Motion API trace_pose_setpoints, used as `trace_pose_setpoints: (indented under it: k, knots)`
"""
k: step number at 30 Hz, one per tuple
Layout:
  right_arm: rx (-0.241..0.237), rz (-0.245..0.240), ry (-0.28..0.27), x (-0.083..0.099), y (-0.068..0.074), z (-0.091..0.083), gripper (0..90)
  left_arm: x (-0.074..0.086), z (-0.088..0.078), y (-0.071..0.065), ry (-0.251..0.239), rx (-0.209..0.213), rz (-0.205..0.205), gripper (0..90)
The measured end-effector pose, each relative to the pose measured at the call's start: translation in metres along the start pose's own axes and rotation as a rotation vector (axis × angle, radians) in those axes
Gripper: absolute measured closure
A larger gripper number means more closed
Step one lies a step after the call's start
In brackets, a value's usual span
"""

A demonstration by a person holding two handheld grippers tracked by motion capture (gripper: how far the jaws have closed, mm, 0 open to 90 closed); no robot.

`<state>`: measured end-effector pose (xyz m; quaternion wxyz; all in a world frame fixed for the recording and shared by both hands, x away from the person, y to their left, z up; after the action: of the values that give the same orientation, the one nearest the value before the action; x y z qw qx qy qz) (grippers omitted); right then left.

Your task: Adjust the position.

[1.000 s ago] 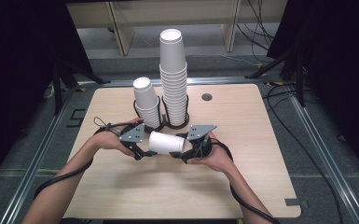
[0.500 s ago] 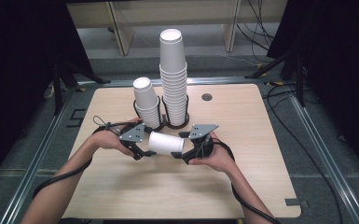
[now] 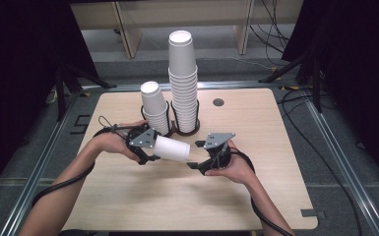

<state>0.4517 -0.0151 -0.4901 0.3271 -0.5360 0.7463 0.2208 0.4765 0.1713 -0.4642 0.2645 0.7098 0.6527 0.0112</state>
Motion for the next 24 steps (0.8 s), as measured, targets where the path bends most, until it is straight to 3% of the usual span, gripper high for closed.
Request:
trace_pose_setpoints:
  k: [5, 8, 10, 15, 17, 18, 20, 24]
  knots:
    - [0.015, 0.016, 0.004, 0.003, -0.002, -0.007, 16.2, -0.002, -0.009, 0.006, 0.126, -0.058, 0.077, 18.3]
    - [0.039, 0.018, 0.001, 0.003, -0.004, -0.010, 16.5, -0.005, -0.015, 0.008, 0.238, -0.080, 0.170, 18.4]
    - [0.038, 0.024, 0.004, 0.003, -0.004, -0.009, 16.5, -0.008, -0.018, 0.006, 0.278, -0.067, 0.219, 18.4]
    - [0.042, 0.027, 0.026, 0.000, -0.001, -0.008, 18.7, -0.014, -0.026, 0.001, 0.439, -0.006, 0.329, 18.3]
    - [0.041, 0.020, 0.034, -0.002, 0.001, -0.006, 19.1, -0.017, -0.028, -0.001, 0.495, 0.023, 0.337, 18.3]
    - [0.038, 0.037, 0.041, -0.003, 0.003, -0.005, 19.5, -0.018, -0.028, -0.001, 0.525, 0.027, 0.354, 18.3]
    - [0.040, 0.006, 0.044, -0.006, 0.005, -0.002, 20.2, -0.020, -0.029, 0.000, 0.581, 0.030, 0.374, 18.4]
    - [0.026, -0.004, 0.053, -0.012, 0.012, 0.004, 21.6, -0.025, -0.030, 0.000, 0.663, 0.042, 0.395, 18.5]
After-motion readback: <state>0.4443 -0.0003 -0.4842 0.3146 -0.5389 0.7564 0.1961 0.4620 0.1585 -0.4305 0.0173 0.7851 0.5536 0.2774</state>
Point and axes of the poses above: each handheld gripper's, and its own axes: z roughly forward along the jaws, x roughly out of its underside, y roughly to its left, the point moved 8 cm from there along z, roughly forward along the jaws, and after that the axes turned 14 degrees about y, right-handed, at the moved point
